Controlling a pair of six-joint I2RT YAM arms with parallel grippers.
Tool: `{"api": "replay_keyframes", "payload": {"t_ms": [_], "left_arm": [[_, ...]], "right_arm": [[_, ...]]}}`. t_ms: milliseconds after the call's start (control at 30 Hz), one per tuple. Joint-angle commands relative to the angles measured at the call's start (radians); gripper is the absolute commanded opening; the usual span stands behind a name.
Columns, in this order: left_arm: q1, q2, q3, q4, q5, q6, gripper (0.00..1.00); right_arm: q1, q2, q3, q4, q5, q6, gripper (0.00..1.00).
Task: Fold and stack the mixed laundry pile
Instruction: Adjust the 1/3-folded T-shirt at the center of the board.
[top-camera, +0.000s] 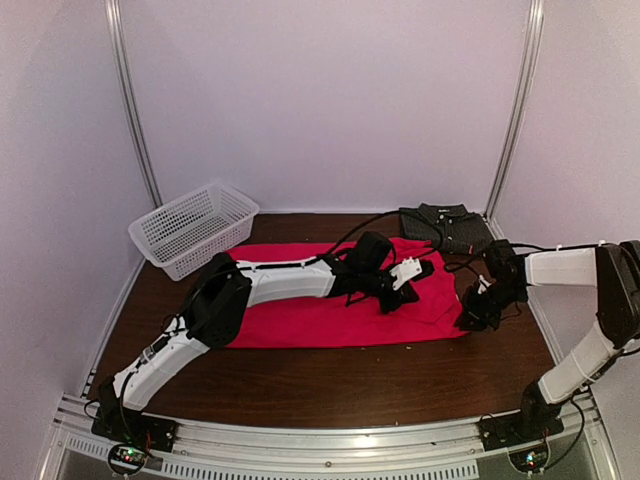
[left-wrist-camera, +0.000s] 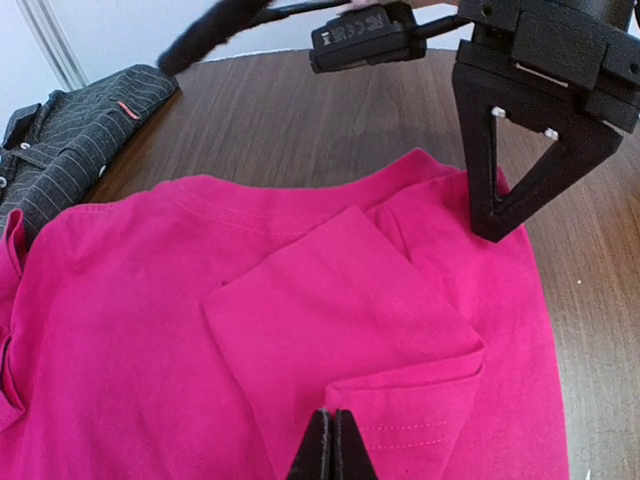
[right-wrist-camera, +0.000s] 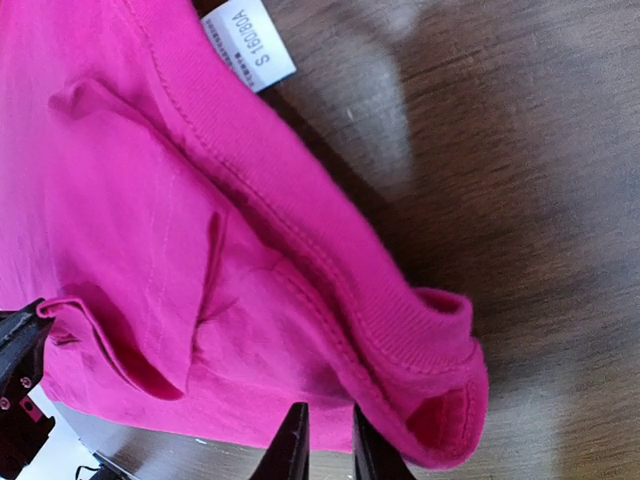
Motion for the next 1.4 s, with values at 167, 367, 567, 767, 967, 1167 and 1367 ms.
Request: {"api": "replay_keyframes", "payload": {"t_ms": [167,367,567,767,967,1167,1367], "left_arm": [[0.078,-0.049,0.054,0.106,-0.118,-0.171,0.0],[0.109,-0.087,-0.023,0.131,-0.251,-0.226,0.0],[0.12,-0.162,-0.193,0.17,-0.4,-0.257,0.0],[0.12,-0.249,-0.356,0.283,-0.358,-0.245,0.0],[0.132,-0.266,-0.36,0.168,-0.45,-0.261,0.0],[0.149,-0.32,-0.377,0.063,-0.502,-0.259,0.18],[0.204,-0.517,-0.539,-0.002,-0.468,-0.418,0.52]], "right_arm": [[-0.008,0.02,0.01,-0.021,0.056,-0.012,0.17],[-0.009,0.039,0.005,-0.016,0.064,0.003,0.17],[-0.01,0.048,0.003,-0.02,0.072,-0.002,0.17],[-0.012,0.053,0.003,-0.028,0.077,-0.008,0.17],[-0.019,0.035,0.001,-0.05,0.087,-0.02,0.17],[-0.02,-0.001,-0.009,-0.073,0.083,-0.03,0.17],[-0.021,-0.054,0.087,-0.107,0.049,-0.113,0.18]]}}
